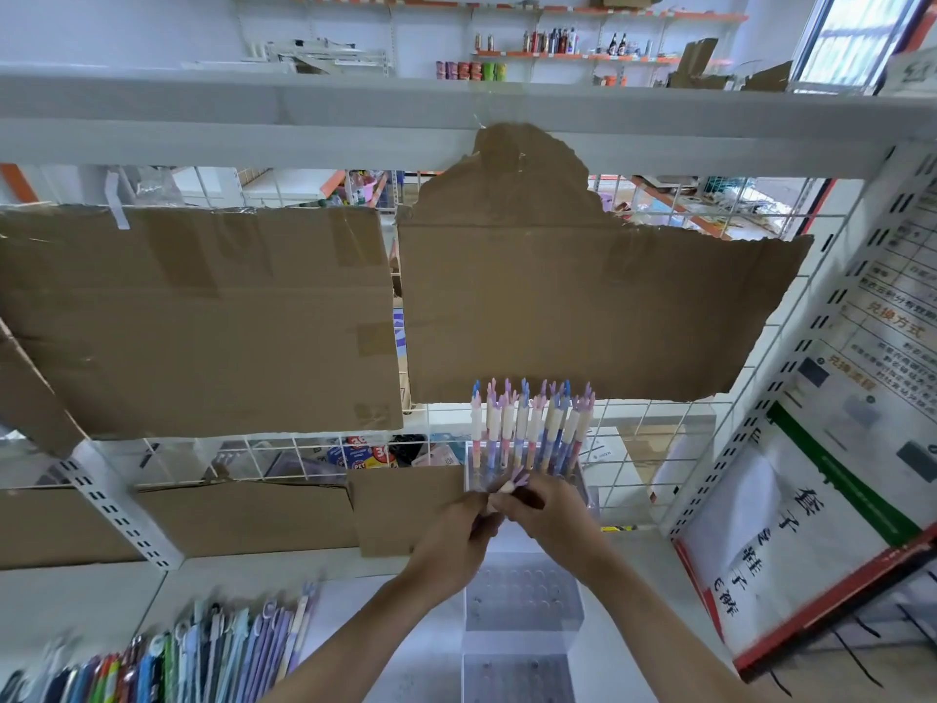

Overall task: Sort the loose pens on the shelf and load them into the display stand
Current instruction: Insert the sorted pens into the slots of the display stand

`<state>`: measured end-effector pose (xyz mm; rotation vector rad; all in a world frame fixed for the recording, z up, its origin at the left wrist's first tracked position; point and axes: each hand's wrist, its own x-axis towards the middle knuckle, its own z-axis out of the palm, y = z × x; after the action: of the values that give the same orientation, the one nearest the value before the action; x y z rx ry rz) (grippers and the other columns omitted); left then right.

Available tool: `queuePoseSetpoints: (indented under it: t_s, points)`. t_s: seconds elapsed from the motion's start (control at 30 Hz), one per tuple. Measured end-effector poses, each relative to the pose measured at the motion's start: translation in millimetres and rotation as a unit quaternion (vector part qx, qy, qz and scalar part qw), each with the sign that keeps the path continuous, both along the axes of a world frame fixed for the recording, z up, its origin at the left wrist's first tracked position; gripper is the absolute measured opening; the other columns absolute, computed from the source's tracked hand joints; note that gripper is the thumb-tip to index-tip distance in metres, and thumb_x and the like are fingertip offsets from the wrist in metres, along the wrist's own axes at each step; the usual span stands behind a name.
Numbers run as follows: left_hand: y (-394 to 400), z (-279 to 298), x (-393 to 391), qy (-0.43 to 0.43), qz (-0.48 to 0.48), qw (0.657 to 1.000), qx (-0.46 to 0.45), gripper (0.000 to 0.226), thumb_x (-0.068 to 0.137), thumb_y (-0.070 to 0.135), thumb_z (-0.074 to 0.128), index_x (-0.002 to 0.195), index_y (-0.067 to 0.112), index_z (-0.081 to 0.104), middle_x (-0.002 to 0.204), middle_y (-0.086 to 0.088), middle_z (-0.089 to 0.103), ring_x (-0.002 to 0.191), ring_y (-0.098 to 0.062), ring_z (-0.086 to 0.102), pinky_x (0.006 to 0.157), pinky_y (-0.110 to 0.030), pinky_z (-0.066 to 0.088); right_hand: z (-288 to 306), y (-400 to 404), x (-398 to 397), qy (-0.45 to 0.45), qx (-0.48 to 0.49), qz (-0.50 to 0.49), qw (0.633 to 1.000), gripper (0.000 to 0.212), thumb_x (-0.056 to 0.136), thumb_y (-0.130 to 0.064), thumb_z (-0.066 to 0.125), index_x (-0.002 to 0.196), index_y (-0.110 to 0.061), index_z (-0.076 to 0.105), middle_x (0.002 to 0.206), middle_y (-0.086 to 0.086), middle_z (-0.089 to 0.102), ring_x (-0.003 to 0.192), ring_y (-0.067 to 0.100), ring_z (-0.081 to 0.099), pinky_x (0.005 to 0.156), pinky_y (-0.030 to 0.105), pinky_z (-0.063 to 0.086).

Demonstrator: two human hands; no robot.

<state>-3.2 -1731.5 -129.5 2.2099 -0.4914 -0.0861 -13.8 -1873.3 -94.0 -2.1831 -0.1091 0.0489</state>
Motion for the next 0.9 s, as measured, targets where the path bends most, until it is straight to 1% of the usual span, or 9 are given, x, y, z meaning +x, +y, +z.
queuePoseSetpoints:
  t_s: [0.13,0.23,0.33,0.43,0.57,0.63,0.7,0.8,0.9]
  points:
    - [14.6,-9.1,4.7,-0.046,0.035,0.997,0.055,0.02,0.099,0.02,0.044,0.08,0.02,0.05,0.067,0.007,0.047,0.058,-0.004,0.042,0.055,-0.012,0.032,15.1,1.9,13.2,-0.04,0.058,-0.096,0.993,0.022,0.096,-0.018,0.049,0.076,-0.011,0.054,0.057,-0.003,0.061,0.045,0.007,0.053,0.054,0.027,0.046]
    - [27.9,-21.7,10.2,-0.097,0.053,0.985,0.135,0.017,0.099,0.025,0.044,0.104,0.015,0.056,0.093,-0.002,0.062,0.077,-0.007,0.053,0.064,-0.012,0.037,31.3,-2.1,28.1,-0.103,0.02,-0.127,0.986,0.021,0.098,-0.016,0.045,0.077,-0.012,0.048,0.066,0.012,0.064,0.056,0.024,0.06,0.066,0.041,0.051]
    - [32.8,-24.1,13.1,-0.117,0.054,0.98,0.15,0.024,0.098,0.031,0.044,0.115,0.018,0.055,0.104,0.003,0.06,0.09,-0.007,0.053,0.075,-0.01,0.035,41.1,2.5,39.8,-0.136,-0.038,-0.119,0.983,0.025,0.098,-0.03,0.04,0.087,-0.008,0.046,0.066,0.013,0.06,0.064,0.032,0.059,0.078,0.051,0.048]
    - [32.6,-22.6,12.9,-0.146,0.047,0.976,0.157,0.025,0.098,0.032,0.044,0.114,0.017,0.056,0.103,0.001,0.061,0.089,-0.008,0.054,0.074,-0.012,0.036,44.3,11.4,46.3,-0.129,-0.165,-0.102,0.973,0.032,0.1,-0.034,0.038,0.102,-0.005,0.051,0.081,0.017,0.065,0.079,0.032,0.063,0.077,0.039,0.038]
    - [32.5,-23.2,12.1,-0.164,0.05,0.973,0.155,0.026,0.097,0.031,0.045,0.114,0.017,0.058,0.103,0.001,0.063,0.09,-0.01,0.057,0.073,-0.01,0.033,41.7,16.5,50.2,-0.077,-0.168,-0.07,0.98,0.029,0.102,-0.028,0.036,0.109,-0.003,0.049,0.089,0.02,0.062,0.086,0.033,0.061,0.062,0.03,0.034]
    - [32.5,-22.7,11.7,-0.166,0.047,0.972,0.157,0.026,0.098,0.031,0.043,0.116,0.018,0.056,0.104,0.002,0.062,0.09,-0.009,0.057,0.073,-0.01,0.032,38.4,19.1,51.5,-0.055,-0.19,-0.056,0.979,0.028,0.102,-0.027,0.036,0.111,-0.003,0.047,0.078,0.014,0.057,0.082,0.03,0.057,0.064,0.03,0.034]
    - [32.2,-21.8,12.5,-0.171,0.045,0.971,0.16,0.026,0.098,0.029,0.043,0.116,0.016,0.056,0.105,-0.001,0.062,0.09,-0.012,0.057,0.072,-0.011,0.031,30.7,23.0,53.0,-0.036,-0.207,-0.037,0.977,0.022,0.102,-0.028,0.037,0.105,-0.008,0.045,0.069,0.006,0.052,0.077,0.025,0.057,0.066,0.029,0.042]
    - [31.9,-18.1,12.7,-0.17,0.041,0.971,0.163,0.029,0.099,0.028,0.042,0.122,0.015,0.054,0.109,-0.002,0.061,0.093,-0.013,0.057,0.073,-0.012,0.03,21.0,26.5,56.1,-0.018,-0.181,-0.04,0.983,0.024,0.1,-0.028,0.043,0.102,-0.005,0.05,0.085,0.017,0.066,0.079,0.033,0.065,0.073,0.041,0.054]
    - [32.6,-17.6,12.9,-0.169,0.039,0.971,0.164,0.03,0.099,0.028,0.04,0.125,0.016,0.052,0.112,0.0,0.06,0.096,-0.012,0.056,0.074,-0.011,0.03,16.8,28.6,56.6,-0.011,-0.198,-0.04,0.979,0.029,0.099,-0.029,0.045,0.102,-0.001,0.053,0.09,0.019,0.066,0.081,0.034,0.065,0.073,0.041,0.053]
